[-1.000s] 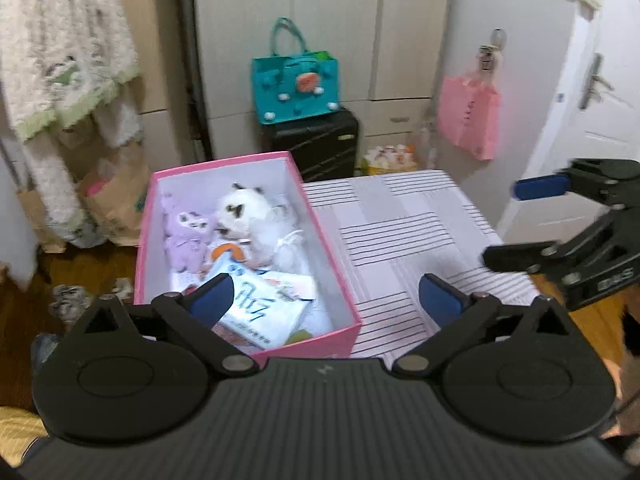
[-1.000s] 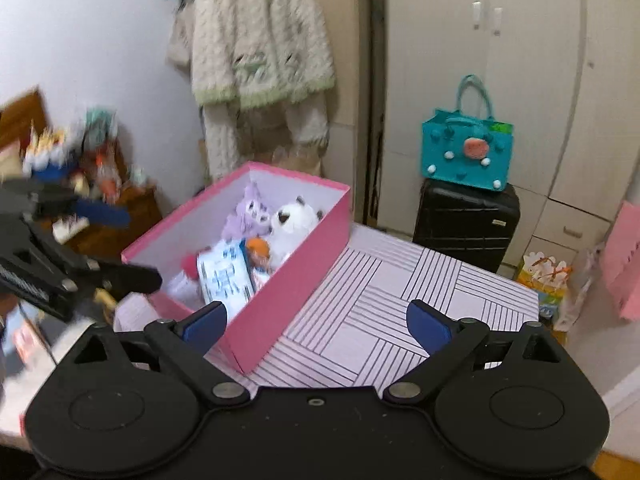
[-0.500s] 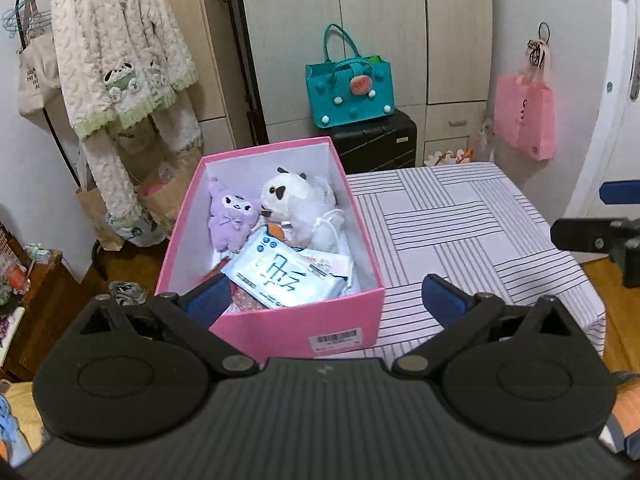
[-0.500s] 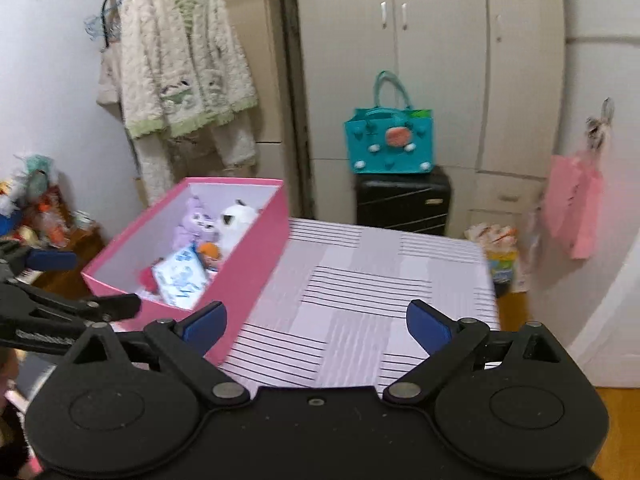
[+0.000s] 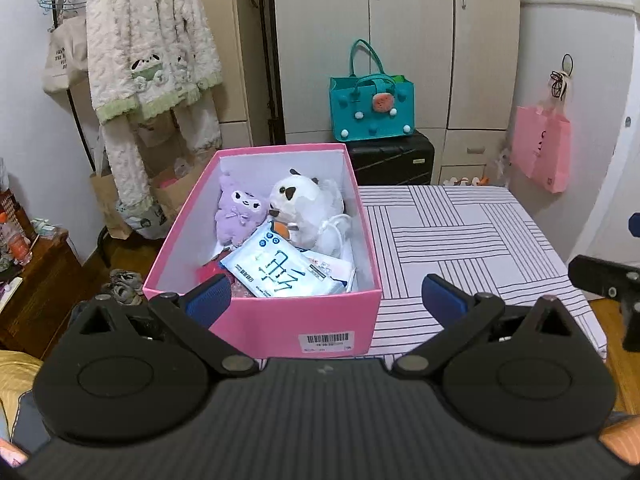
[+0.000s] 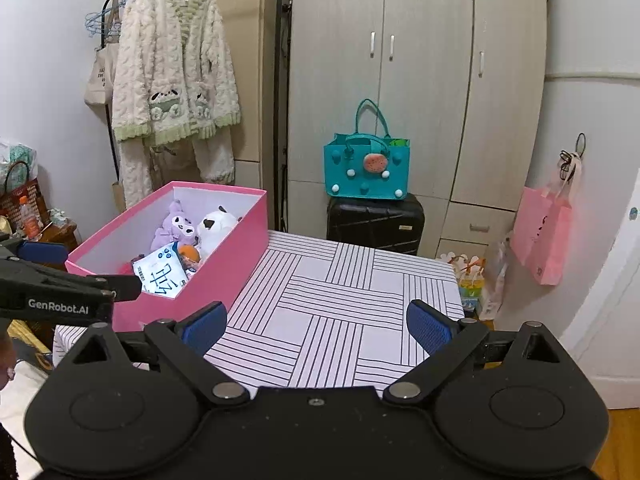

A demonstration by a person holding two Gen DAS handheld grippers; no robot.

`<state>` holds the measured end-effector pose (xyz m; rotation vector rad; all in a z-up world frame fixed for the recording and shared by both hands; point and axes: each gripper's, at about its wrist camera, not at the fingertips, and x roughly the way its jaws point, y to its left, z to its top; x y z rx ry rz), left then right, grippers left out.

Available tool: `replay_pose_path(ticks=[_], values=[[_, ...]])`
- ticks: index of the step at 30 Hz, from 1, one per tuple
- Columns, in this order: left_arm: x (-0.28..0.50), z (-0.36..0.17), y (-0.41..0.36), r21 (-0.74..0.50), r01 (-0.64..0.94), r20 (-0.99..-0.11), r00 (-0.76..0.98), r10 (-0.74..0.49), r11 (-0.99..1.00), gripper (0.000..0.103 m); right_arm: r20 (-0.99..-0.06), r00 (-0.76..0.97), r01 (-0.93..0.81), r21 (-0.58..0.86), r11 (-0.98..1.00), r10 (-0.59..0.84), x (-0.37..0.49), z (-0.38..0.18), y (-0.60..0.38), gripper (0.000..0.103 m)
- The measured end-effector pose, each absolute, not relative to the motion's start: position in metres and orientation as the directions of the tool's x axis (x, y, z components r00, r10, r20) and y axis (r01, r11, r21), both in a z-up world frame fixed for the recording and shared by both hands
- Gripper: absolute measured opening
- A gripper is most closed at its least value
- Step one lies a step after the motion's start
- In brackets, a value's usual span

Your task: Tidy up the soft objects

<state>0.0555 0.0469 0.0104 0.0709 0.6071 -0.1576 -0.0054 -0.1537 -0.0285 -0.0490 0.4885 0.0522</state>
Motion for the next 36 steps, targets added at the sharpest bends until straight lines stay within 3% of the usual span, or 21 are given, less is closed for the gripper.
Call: replay_pose_path(ticks=[13, 36], values=[[0.046, 0.0, 0.039, 0.022, 0.214, -0.565, 0.809, -0.165, 0.977, 0.103, -0.482, 0.876, -0.003, -0.03, 1.0, -0.012, -0.008, -0.036, -0.157, 0.098], [0.048, -0.01, 0.055, 0.025, 0.144, -0.532, 0.839, -0.109, 0.989, 0.103, -0.421, 0.907, 0.014, -0.028, 1.0, -0.025, -0.008, -0.05, -0.153, 0.098]])
